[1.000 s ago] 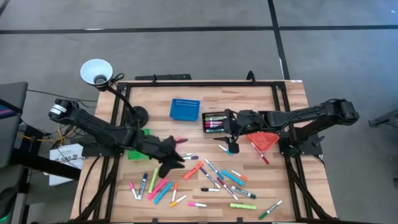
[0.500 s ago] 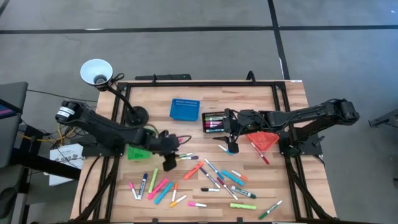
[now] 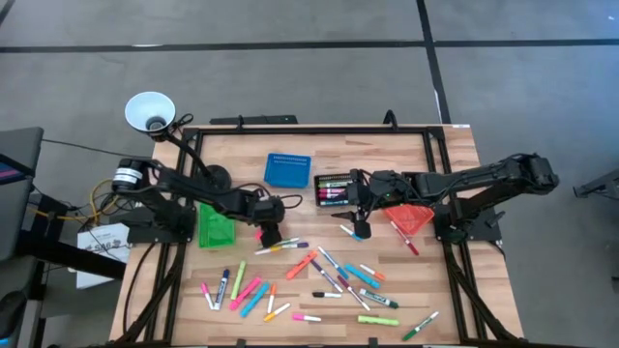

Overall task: Pick & Place Markers
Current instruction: Put the top pink highlighter pen into the blue basket

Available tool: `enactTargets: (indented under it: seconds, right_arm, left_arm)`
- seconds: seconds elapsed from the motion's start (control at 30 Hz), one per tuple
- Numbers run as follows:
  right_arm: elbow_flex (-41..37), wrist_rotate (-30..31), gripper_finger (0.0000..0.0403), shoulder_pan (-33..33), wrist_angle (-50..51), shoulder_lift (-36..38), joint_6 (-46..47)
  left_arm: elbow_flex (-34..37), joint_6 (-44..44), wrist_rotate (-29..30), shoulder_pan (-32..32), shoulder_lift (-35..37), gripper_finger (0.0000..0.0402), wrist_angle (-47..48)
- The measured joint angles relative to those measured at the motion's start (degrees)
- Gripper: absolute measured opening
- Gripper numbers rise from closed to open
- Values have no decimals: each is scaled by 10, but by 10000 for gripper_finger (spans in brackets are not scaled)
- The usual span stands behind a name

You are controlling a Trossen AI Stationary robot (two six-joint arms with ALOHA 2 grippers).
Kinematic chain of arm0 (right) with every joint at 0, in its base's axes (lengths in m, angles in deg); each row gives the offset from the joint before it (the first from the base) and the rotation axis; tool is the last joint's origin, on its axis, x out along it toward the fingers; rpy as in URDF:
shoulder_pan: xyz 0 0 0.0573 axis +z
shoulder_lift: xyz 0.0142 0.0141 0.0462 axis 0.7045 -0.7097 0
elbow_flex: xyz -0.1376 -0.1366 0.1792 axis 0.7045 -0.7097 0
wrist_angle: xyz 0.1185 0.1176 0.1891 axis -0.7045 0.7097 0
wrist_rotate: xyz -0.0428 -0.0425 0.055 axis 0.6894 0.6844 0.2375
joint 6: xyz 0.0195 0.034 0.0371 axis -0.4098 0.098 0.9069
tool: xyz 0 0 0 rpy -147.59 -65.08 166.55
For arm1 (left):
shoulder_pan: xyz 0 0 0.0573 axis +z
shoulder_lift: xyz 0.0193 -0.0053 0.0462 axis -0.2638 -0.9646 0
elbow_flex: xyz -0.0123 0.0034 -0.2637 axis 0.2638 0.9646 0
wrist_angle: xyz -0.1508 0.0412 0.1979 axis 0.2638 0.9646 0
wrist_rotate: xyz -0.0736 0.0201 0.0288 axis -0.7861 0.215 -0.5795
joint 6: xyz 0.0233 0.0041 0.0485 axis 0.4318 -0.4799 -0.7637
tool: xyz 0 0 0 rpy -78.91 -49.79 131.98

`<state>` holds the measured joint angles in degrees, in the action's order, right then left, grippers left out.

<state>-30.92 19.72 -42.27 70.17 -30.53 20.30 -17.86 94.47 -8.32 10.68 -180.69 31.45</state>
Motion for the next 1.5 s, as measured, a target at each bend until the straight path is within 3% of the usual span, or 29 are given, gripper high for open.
enactTargets:
  seconds: [0.2, 0.5, 0.67, 0.8, 1.0, 1.23, 1.33, 1.5]
  right_arm:
    - [0, 0, 189, 0, 0, 0, 0]
    - [0, 0, 189, 0, 0, 0, 0]
    - [0, 0, 189, 0, 0, 0, 0]
    - [0, 0, 189, 0, 0, 0, 0]
    - [0, 0, 189, -4, -5, 0, -5]
    - [0, 0, 189, -12, -8, 0, -5]
    - [0, 0, 189, -12, -10, 0, -6]
    - [0, 1, 189, -17, -9, 0, -6]
  left_arm:
    - [-2, 0, -1, 2, -24, 158, -4]
    - [2, 0, 9, 3, 16, 60, 5]
    - [1, -11, 54, 2, 89, 60, 2]
    - [0, -86, 94, 10, 156, 75, -1]
    - [0, -227, 99, 65, 212, 71, -48]
    - [0, -408, 65, 149, 177, 77, -200]
    - [-1, -427, 24, 183, 144, 78, -260]
    - [-1, -429, -8, 230, 69, 77, -272]
